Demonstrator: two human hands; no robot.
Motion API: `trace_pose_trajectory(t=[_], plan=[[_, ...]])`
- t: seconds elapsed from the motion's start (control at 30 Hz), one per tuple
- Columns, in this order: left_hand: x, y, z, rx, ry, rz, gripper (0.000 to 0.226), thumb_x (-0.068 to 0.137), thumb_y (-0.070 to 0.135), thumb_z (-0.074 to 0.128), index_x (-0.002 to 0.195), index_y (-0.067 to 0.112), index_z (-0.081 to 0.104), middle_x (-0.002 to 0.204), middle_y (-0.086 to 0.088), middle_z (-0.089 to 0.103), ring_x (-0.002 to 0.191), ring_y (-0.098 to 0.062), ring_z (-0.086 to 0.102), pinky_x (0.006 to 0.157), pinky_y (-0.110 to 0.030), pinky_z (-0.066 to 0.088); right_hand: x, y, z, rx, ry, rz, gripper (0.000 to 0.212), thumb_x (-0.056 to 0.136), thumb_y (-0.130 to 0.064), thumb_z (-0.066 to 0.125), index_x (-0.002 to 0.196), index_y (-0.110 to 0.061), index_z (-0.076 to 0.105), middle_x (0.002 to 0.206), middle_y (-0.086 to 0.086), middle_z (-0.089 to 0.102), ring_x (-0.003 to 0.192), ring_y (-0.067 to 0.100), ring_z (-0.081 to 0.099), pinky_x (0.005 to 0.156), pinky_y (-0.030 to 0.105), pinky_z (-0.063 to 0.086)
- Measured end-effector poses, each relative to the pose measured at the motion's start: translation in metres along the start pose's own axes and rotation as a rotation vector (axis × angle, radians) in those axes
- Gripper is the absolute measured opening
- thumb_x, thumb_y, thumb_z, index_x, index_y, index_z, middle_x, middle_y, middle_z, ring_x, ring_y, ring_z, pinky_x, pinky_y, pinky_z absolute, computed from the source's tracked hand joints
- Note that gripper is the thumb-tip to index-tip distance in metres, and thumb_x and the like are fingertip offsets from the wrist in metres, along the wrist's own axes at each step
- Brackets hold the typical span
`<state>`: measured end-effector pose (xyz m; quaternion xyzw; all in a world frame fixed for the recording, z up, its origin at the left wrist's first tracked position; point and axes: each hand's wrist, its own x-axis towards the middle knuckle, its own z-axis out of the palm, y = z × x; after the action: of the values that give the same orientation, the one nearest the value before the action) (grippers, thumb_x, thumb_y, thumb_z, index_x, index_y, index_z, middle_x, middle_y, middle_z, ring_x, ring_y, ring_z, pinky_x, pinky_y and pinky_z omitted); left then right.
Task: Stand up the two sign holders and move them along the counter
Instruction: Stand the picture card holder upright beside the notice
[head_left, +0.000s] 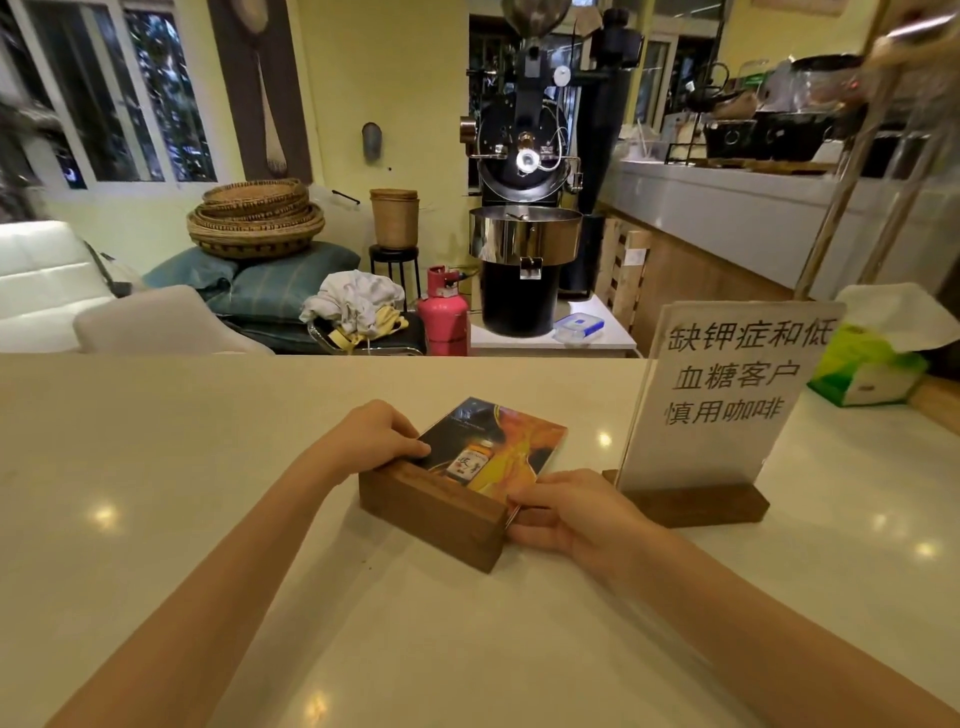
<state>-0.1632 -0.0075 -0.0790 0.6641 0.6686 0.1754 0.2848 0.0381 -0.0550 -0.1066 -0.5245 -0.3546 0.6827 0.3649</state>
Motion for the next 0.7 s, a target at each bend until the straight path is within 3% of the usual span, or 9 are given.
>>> trace_pose_trajectory(t=[0.07,0.2,0.37,0.53,0.7], plan=[[0.0,0.0,0.0,-0.029,0.012,0.0,0.027,0.082,0.02,0.063,0.104,0.006,0.071,0.107,-0.014,0.071,0.093,-0.02,0.059,0.09,-0.036,0.047,0.001,0.003,-0.001,-0.006,-0.001,-0.027,0.027,0.079,-0.001,0.064,0.105,0.004,0.059,0.106,0.018,0.07,0.09,0.026,0.07,0.074,0.037,0.06],[-0.003,0.0,-0.002,-0.058,0.016,0.008,0.026,0.082,0.02,0.064,0.104,0.007,0.07,0.106,-0.014,0.071,0.095,-0.023,0.061,0.088,-0.035,0.048,-0.002,0.003,0.001,-0.115,0.037,-0.099,0.031,0.078,-0.006,0.067,0.107,-0.002,0.058,0.107,0.012,0.069,0.089,0.021,0.07,0.068,0.031,0.061],[-0.007,0.003,-0.006,-0.082,0.054,0.053,0.035,0.08,0.024,0.067,0.112,0.008,0.065,0.103,-0.015,0.07,0.09,-0.023,0.06,0.079,-0.034,0.051,-0.005,-0.005,-0.002,-0.229,0.065,-0.266,0.039,0.074,-0.005,0.071,0.108,-0.005,0.052,0.089,0.008,0.072,0.079,0.021,0.071,0.065,0.033,0.06],[-0.011,0.006,-0.011,-0.183,0.062,0.08,0.041,0.077,0.021,0.071,0.113,0.009,0.059,0.084,-0.002,0.062,0.074,-0.015,0.06,0.059,-0.024,0.052,-0.014,-0.013,-0.004,-0.367,0.077,-0.432,0.038,0.075,-0.004,0.07,0.106,-0.012,0.049,0.081,0.003,0.065,0.071,0.016,0.068,0.056,0.028,0.059],[-0.017,0.009,-0.013,-0.224,0.105,0.151,0.033,0.076,0.018,0.071,0.104,0.012,0.055,0.089,-0.003,0.058,0.082,-0.022,0.062,0.068,-0.034,0.057,-0.02,-0.014,-0.005,-0.473,0.102,-0.579,0.035,0.079,-0.008,0.067,0.106,-0.018,0.047,0.087,0.002,0.065,0.077,0.015,0.069,0.061,0.027,0.06]])
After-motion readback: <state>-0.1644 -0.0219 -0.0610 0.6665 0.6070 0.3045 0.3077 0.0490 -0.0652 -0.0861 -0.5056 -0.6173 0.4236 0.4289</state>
